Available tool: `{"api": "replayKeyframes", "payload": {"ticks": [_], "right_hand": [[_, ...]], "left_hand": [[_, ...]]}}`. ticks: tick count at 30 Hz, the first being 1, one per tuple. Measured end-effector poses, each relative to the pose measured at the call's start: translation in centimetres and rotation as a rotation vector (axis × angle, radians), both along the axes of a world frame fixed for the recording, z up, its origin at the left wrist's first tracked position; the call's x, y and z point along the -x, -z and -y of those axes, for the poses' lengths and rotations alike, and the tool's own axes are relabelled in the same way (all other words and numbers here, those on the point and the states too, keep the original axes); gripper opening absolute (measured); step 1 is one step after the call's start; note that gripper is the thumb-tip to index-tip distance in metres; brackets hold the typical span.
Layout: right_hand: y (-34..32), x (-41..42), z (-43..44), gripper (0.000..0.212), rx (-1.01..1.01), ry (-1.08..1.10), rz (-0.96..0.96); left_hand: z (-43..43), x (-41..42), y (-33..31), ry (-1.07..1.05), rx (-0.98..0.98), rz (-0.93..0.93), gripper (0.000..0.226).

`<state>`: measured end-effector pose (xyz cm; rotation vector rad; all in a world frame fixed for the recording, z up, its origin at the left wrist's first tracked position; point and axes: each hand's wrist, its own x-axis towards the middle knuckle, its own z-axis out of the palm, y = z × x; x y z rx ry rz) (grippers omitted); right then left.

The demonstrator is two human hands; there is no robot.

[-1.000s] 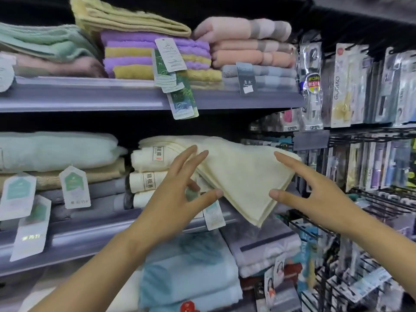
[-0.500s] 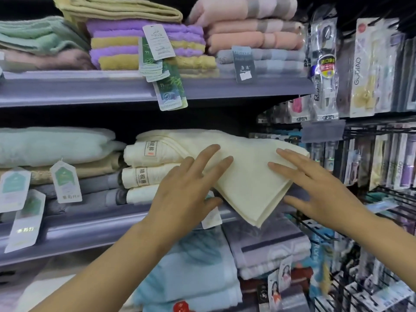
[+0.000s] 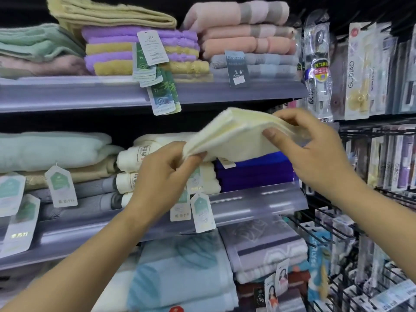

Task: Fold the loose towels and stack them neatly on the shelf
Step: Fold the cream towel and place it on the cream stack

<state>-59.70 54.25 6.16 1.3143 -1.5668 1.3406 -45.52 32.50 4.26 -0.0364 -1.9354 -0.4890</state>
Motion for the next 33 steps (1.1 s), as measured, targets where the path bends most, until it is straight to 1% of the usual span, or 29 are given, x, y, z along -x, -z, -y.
{"api": "replayKeyframes", "payload": {"ticks": [3, 5, 6, 8, 9, 10, 12, 13, 15, 18, 21, 22, 23, 24, 25, 26, 28, 29, 30, 33], "right_hand": [[-0.3, -0.3, 0.8, 0.023, 0.083, -0.137, 0.129], [0.3, 0.0, 1.6, 0.036, 0.086, -0.236, 0.265], [0.7, 0.3, 1.9, 0.043, 0.081, -0.324, 0.352], [1.4, 1.1, 2.7, 0.057, 0.058, -0.52, 0.506], [1.6, 1.4, 3.0, 0.061, 0.034, -0.587, 0.55], [1.8, 1.6, 3.3, 0.064, 0.004, -0.634, 0.574], [1.7, 1.9, 3.7, 0.072, -0.054, -0.691, 0.593], [1.5, 2.0, 3.7, 0.074, -0.078, -0.704, 0.598], [1.1, 2.2, 3.4, 0.073, -0.113, -0.7, 0.604], [0.3, 2.1, 3.1, 0.07, -0.127, -0.653, 0.636], [-0.1, 1.2, 3.7, 0.052, -0.14, -0.611, 0.684], [-0.2, 0.7, 4.0, 0.047, -0.156, -0.585, 0.693], [-0.3, 0.3, 4.2, 0.044, -0.179, -0.555, 0.693], [-0.4, 0.0, 4.5, 0.041, -0.204, -0.526, 0.692], [-0.5, -0.3, 4.7, 0.038, -0.23, -0.498, 0.697], [-0.7, -0.5, 4.9, 0.034, -0.256, -0.473, 0.703], [-1.1, -0.8, 5.4, 0.026, -0.303, -0.416, 0.714], [-1.4, -0.9, 5.6, 0.025, -0.315, -0.382, 0.716], [-1.6, -1.0, 5.8, 0.025, -0.314, -0.349, 0.722], [-2.6, -1.0, 6.7, 0.026, -0.263, -0.282, 0.745]], "left_hand": [[0.5, -0.5, -0.2, 0.12, -0.257, -0.032, 0.043], [0.7, -0.6, -0.6, 0.169, -0.368, -0.031, 0.044], [0.7, -0.6, -0.8, 0.183, -0.398, -0.025, 0.044], [0.7, -0.6, -1.0, 0.2, -0.433, -0.016, 0.044], [0.8, -0.6, -1.1, 0.204, -0.435, -0.011, 0.042], [0.9, -0.6, -1.1, 0.202, -0.42, -0.003, 0.043], [0.9, -1.2, -1.0, 0.192, -0.349, 0.028, 0.056], [1.0, -1.5, -0.9, 0.179, -0.309, 0.044, 0.055], [1.3, -2.5, -1.1, 0.156, -0.252, 0.064, 0.042], [1.7, -3.7, -1.4, 0.179, -0.241, 0.073, 0.054], [1.6, -4.7, -1.3, 0.226, -0.298, 0.074, 0.046], [1.5, -4.9, -1.0, 0.225, -0.298, 0.071, 0.054], [1.7, -5.0, -0.7, 0.216, -0.285, 0.08, 0.069], [1.9, -5.2, -0.5, 0.189, -0.284, 0.091, 0.078], [2.0, -5.3, -0.3, 0.158, -0.296, 0.098, 0.078], [1.9, -5.4, -0.2, 0.131, -0.304, 0.112, 0.072], [1.8, -5.5, -0.1, 0.097, -0.326, 0.157, 0.05], [1.7, -5.3, -0.1, 0.095, -0.323, 0.179, 0.038], [1.3, -5.3, -0.2, 0.097, -0.333, 0.19, 0.03], [1.2, -4.9, -0.1, 0.108, -0.369, 0.214, 0.023]]}}
